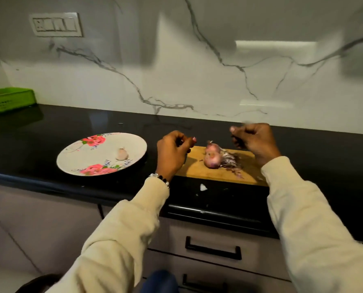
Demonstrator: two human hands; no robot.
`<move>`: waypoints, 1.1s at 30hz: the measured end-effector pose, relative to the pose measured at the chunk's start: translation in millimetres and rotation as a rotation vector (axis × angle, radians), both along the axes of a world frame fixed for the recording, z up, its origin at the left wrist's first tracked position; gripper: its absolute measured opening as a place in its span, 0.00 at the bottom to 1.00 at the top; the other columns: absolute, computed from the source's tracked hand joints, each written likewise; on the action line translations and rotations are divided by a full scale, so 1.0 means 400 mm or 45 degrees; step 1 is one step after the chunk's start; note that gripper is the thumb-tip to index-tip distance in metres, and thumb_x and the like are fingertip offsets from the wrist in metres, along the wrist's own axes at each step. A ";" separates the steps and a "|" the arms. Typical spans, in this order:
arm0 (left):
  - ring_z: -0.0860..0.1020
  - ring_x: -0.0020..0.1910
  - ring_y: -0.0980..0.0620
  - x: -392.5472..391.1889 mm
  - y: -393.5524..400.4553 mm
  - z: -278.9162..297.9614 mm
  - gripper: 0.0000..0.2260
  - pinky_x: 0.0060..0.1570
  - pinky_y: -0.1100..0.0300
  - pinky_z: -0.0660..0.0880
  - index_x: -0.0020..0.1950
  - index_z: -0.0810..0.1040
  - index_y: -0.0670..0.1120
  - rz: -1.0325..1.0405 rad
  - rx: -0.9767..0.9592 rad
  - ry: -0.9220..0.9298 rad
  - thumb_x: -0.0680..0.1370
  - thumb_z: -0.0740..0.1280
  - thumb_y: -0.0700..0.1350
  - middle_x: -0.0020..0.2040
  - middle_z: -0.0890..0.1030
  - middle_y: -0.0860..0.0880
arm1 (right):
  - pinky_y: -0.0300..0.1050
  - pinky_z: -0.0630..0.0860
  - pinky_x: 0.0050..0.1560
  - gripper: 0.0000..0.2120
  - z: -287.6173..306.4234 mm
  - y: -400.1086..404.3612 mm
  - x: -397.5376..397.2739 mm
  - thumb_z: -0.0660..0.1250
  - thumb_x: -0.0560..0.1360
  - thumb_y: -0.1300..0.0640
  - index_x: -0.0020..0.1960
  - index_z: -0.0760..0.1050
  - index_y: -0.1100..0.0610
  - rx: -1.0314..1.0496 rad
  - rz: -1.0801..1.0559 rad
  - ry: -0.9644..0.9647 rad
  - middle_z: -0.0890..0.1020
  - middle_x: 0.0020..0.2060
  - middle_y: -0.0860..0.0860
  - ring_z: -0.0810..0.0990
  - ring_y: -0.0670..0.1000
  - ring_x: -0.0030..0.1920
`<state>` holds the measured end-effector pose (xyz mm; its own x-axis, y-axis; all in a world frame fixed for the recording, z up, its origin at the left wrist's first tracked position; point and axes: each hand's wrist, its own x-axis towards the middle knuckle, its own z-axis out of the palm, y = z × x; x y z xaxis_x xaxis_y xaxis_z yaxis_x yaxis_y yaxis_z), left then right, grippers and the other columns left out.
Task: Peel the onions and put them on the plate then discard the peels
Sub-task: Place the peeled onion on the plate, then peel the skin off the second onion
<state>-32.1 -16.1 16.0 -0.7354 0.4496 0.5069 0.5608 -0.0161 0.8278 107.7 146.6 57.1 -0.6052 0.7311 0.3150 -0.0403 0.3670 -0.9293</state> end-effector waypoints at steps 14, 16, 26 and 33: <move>0.70 0.59 0.50 0.011 0.093 -0.066 0.29 0.52 0.62 0.63 0.68 0.76 0.50 -0.172 -0.628 0.633 0.70 0.76 0.56 0.61 0.76 0.48 | 0.47 0.82 0.44 0.04 -0.120 0.065 0.007 0.73 0.73 0.65 0.44 0.85 0.58 0.029 0.064 0.032 0.86 0.39 0.52 0.85 0.52 0.43; 0.72 0.58 0.50 0.006 0.098 -0.068 0.27 0.52 0.62 0.65 0.67 0.77 0.49 -0.185 -0.596 0.642 0.70 0.76 0.55 0.60 0.77 0.48 | 0.49 0.83 0.43 0.01 -0.119 0.068 0.007 0.74 0.72 0.60 0.42 0.85 0.57 0.111 0.049 0.013 0.86 0.37 0.51 0.85 0.51 0.41; 0.81 0.52 0.59 0.013 0.118 -0.025 0.14 0.51 0.66 0.77 0.64 0.79 0.42 -0.264 0.099 0.188 0.78 0.70 0.43 0.53 0.83 0.51 | 0.47 0.80 0.55 0.16 -0.113 0.076 -0.010 0.75 0.70 0.67 0.57 0.82 0.58 0.080 0.401 0.134 0.85 0.51 0.54 0.84 0.52 0.54; 0.79 0.42 0.68 0.044 0.191 -0.017 0.13 0.44 0.71 0.74 0.64 0.79 0.43 -0.395 0.076 0.196 0.80 0.66 0.38 0.52 0.85 0.46 | 0.50 0.80 0.58 0.29 -0.105 0.094 -0.007 0.77 0.66 0.66 0.66 0.77 0.59 -0.016 0.426 0.252 0.83 0.57 0.56 0.82 0.54 0.59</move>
<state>-14.4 60.4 9.3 -0.4816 0.6058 0.6332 0.6395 -0.2511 0.7266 104.8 184.2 15.0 -0.7393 0.5080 0.4420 -0.3348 0.2922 -0.8958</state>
